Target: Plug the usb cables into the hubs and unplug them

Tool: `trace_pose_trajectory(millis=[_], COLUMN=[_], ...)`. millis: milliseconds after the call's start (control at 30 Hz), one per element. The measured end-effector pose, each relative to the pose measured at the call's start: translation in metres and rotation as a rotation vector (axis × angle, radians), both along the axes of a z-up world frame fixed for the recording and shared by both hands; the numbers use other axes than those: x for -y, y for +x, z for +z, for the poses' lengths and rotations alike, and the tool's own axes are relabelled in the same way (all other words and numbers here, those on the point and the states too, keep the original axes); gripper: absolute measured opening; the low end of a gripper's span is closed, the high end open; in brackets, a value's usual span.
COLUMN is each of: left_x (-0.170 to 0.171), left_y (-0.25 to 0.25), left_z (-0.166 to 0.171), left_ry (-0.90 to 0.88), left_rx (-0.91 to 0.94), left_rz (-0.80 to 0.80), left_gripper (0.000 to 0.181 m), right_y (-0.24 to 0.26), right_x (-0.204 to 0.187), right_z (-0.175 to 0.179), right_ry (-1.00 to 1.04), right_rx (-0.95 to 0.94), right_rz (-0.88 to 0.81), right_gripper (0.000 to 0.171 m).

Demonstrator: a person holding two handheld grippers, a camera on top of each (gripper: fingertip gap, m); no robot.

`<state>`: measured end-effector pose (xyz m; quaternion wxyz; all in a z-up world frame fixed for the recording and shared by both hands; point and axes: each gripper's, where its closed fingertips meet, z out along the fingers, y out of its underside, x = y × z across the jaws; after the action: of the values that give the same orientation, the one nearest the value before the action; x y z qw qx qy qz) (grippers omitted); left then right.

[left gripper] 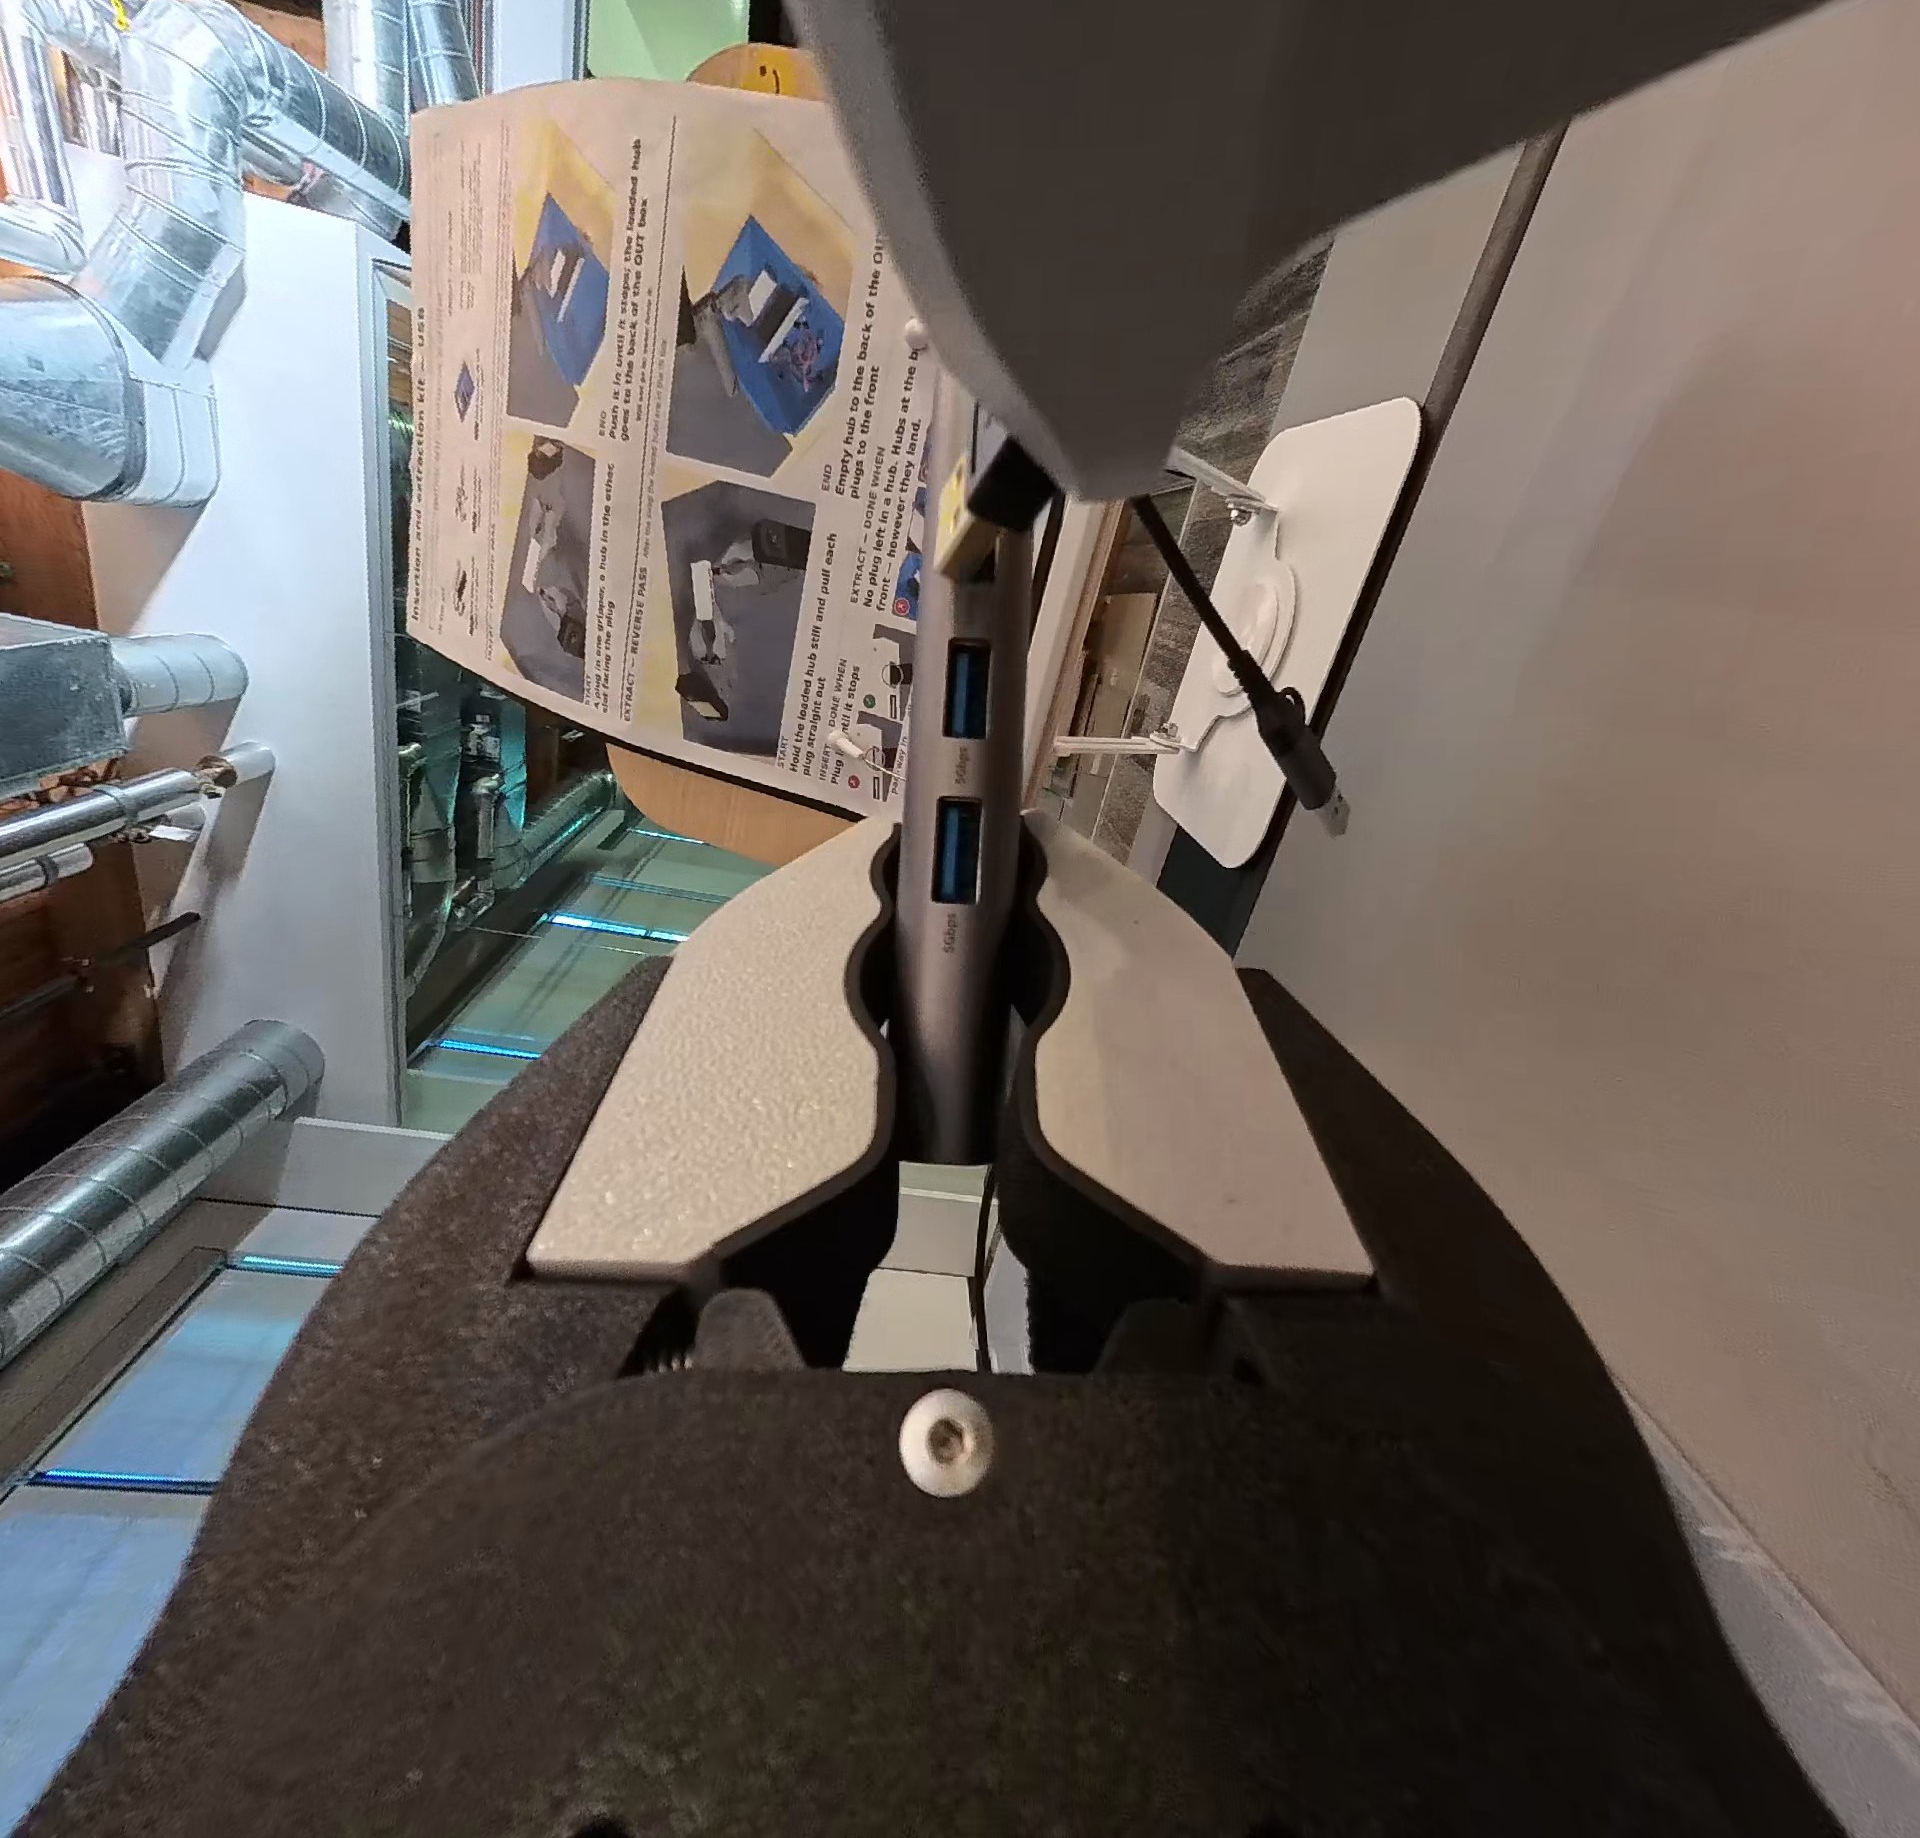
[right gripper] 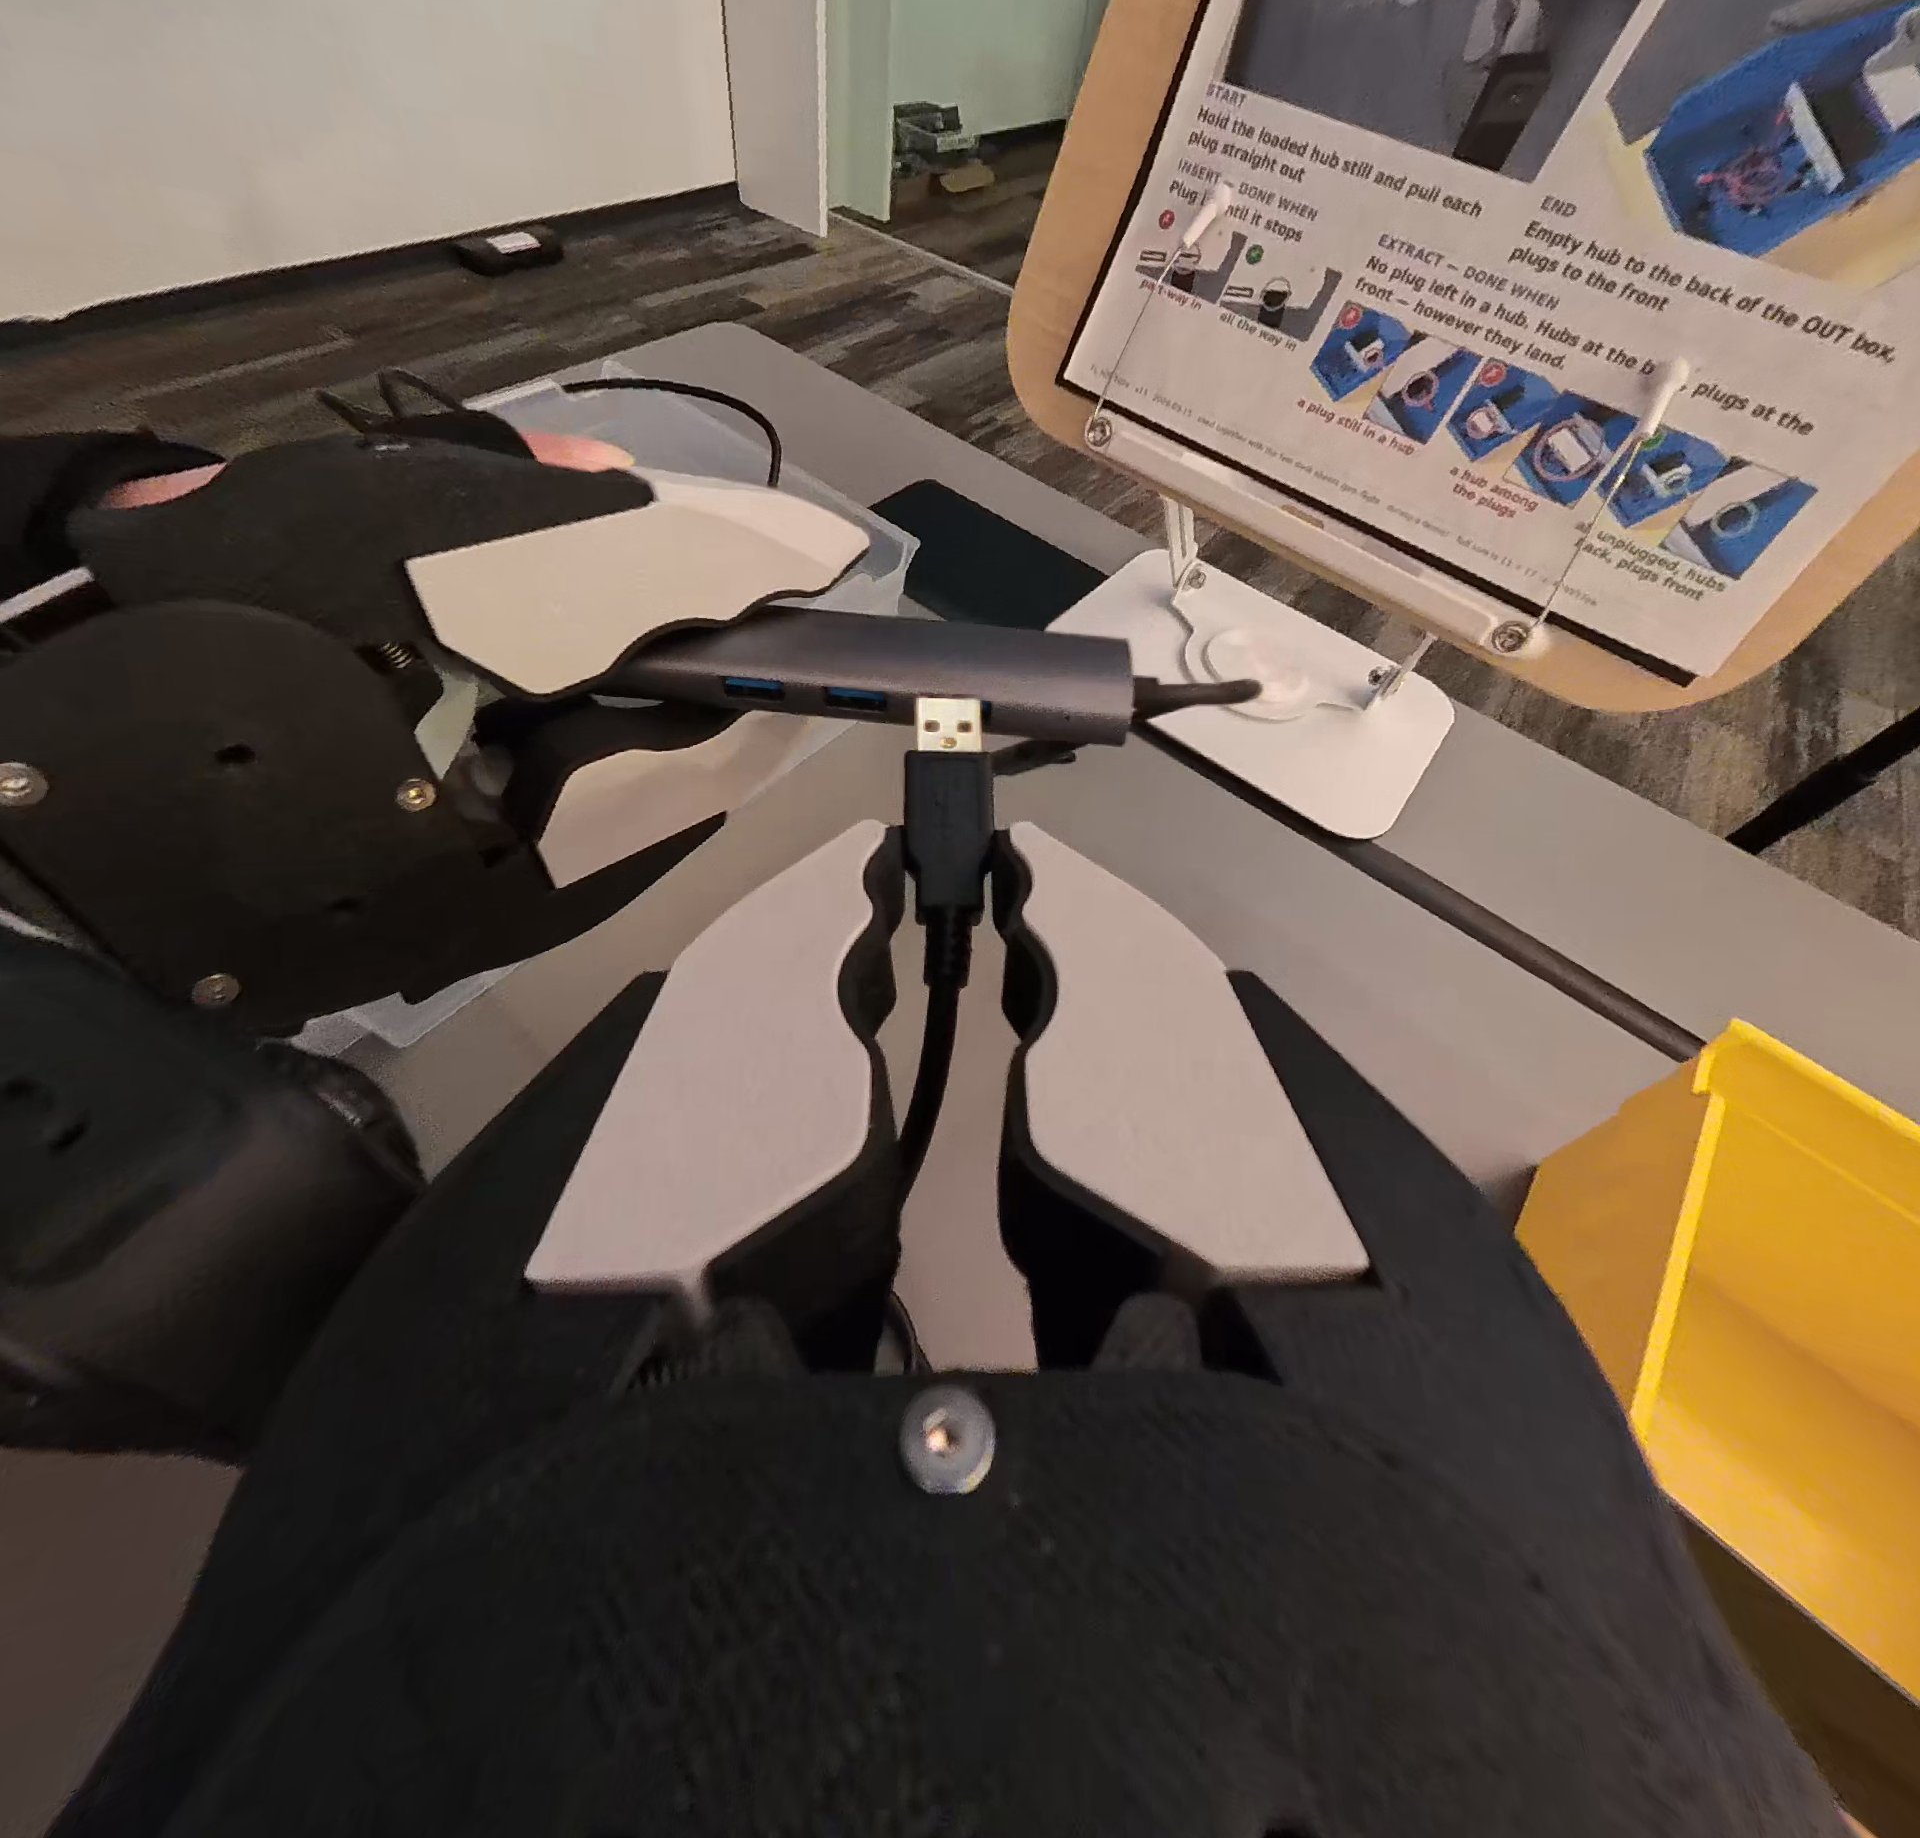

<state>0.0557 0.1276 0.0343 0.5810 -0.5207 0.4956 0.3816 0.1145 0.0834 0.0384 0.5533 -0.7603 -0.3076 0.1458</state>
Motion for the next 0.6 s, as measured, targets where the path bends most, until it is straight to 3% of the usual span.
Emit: trace_pose_trajectory(millis=[600], left_x=[0.0], left_y=[0.007], left_z=[-0.012], left_ry=[-0.001], left_rx=[-0.099], left_rz=[-0.004], left_gripper=[0.016], right_y=[0.007], right_x=[-0.003], right_z=[-0.023], right_ry=[-0.272], right_rx=[0.045], right_rz=[-0.027], right_gripper=[0.017])
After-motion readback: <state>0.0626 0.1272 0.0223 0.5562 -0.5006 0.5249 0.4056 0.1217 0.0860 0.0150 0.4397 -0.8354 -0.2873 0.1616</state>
